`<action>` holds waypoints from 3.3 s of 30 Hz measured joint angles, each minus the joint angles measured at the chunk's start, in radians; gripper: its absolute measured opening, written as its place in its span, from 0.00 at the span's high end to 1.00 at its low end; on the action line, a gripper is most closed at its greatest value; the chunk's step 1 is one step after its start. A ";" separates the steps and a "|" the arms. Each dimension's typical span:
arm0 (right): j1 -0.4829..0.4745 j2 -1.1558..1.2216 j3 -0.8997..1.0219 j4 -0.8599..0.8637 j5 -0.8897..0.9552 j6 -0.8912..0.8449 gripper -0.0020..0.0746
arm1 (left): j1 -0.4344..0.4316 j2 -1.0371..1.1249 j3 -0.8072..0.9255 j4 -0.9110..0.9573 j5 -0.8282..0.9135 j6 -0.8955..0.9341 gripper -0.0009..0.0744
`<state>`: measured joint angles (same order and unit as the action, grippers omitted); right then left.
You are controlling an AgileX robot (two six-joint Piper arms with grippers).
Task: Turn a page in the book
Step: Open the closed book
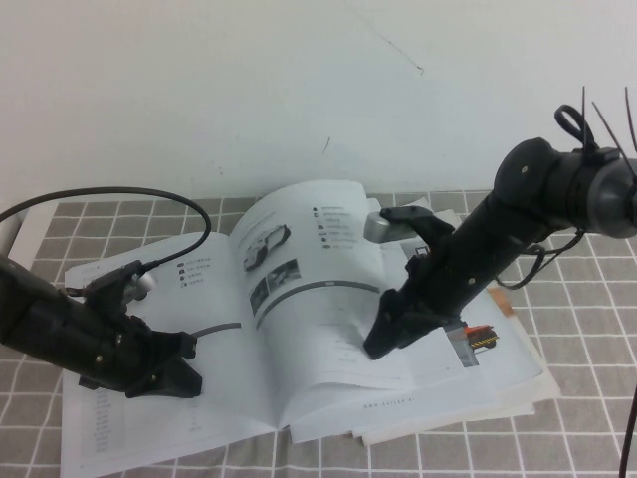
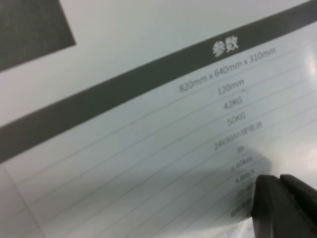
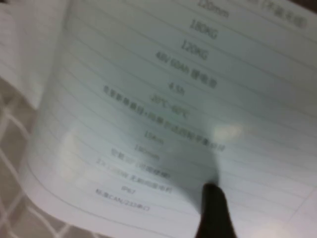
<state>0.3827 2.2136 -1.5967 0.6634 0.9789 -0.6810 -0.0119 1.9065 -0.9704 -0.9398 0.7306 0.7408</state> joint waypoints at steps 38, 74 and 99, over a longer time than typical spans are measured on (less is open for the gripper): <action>0.095 0.015 -0.060 0.535 0.128 -0.338 0.40 | -0.002 -0.141 -0.174 0.180 0.131 -0.104 0.99; 0.095 0.015 -0.069 0.533 0.119 -0.318 0.40 | -0.858 -0.716 0.461 2.236 -0.386 -1.610 0.99; 0.095 0.015 -0.069 0.549 0.115 -0.309 0.40 | -0.858 -0.446 0.463 2.504 -0.364 -1.946 0.99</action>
<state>0.4775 2.2290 -1.6655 1.2129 1.0937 -0.9898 -0.8699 1.4610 -0.5077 1.5646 0.3669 -1.2051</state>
